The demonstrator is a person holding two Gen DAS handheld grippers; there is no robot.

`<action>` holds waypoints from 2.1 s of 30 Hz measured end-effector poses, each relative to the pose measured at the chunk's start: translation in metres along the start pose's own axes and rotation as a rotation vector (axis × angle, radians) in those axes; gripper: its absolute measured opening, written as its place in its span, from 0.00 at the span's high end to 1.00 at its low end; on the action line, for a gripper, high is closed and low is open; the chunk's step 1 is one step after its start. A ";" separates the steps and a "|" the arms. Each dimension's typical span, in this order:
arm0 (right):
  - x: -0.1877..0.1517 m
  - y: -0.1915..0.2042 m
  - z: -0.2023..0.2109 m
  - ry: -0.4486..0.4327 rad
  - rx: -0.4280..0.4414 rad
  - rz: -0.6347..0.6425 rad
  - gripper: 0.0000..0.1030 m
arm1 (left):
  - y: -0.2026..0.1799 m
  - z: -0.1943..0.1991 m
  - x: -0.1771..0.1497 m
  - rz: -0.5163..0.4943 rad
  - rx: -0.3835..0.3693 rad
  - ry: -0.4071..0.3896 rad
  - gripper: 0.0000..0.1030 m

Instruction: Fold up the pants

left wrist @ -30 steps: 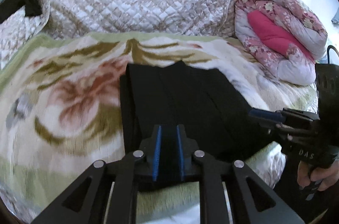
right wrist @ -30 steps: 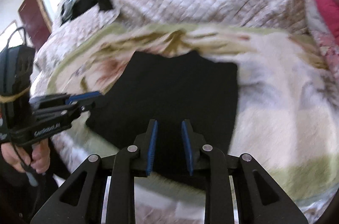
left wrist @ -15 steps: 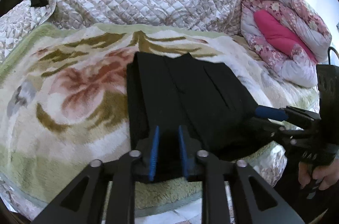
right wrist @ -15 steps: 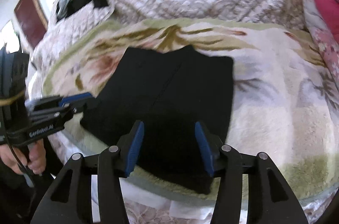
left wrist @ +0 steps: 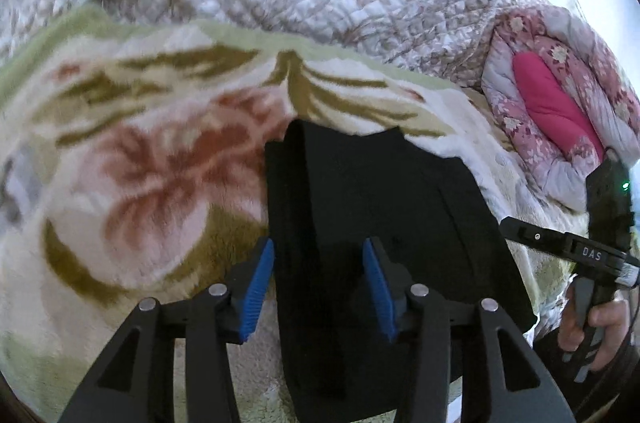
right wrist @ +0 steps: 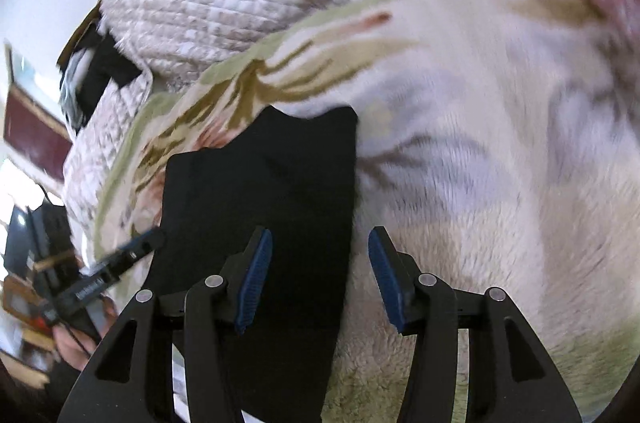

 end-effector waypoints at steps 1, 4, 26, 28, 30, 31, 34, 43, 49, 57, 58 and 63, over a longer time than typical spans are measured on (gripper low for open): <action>-0.001 -0.001 -0.002 0.010 0.018 -0.020 0.50 | 0.000 -0.003 -0.003 0.014 -0.014 0.005 0.51; -0.005 0.002 -0.001 0.023 0.069 -0.043 0.50 | 0.000 -0.004 -0.007 0.050 -0.043 -0.004 0.48; -0.012 0.015 -0.018 0.031 0.104 0.014 0.79 | -0.012 -0.008 -0.008 0.068 -0.088 -0.049 0.58; -0.010 0.015 -0.022 0.030 0.094 0.016 0.79 | -0.013 -0.011 -0.005 0.065 -0.082 -0.046 0.60; -0.010 0.021 -0.020 0.008 0.076 0.051 0.83 | -0.016 -0.010 -0.002 0.047 -0.072 -0.049 0.64; -0.010 0.022 -0.019 0.002 0.075 0.059 0.85 | -0.017 -0.008 -0.001 0.036 -0.066 -0.051 0.67; -0.010 0.029 -0.010 -0.023 0.086 0.081 0.86 | -0.023 0.000 0.004 0.006 -0.057 -0.064 0.74; 0.001 0.062 0.012 -0.064 0.120 0.143 0.86 | -0.039 0.019 0.026 -0.083 -0.044 -0.085 0.77; 0.038 0.083 -0.001 -0.084 0.108 0.174 0.86 | -0.029 0.011 0.065 -0.131 -0.013 -0.095 0.77; 0.101 0.090 -0.044 -0.101 0.099 0.174 0.86 | 0.008 -0.029 0.116 -0.152 0.008 -0.105 0.75; 0.105 0.086 -0.052 -0.095 0.093 0.165 0.86 | 0.015 -0.036 0.117 -0.147 0.021 -0.100 0.73; 0.104 0.052 -0.088 -0.003 -0.014 0.134 0.78 | 0.048 -0.077 0.094 -0.067 0.054 0.016 0.60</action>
Point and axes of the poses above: each gripper's, at about its wrist camera, not at the fingertips, and z roughly against the way its jaws point, y to its left, x to its top, the point moved 10 cm from there along -z, roughly the way its jaws point, and after that the axes turned 15 degrees about -z, right-handed, at the moved point
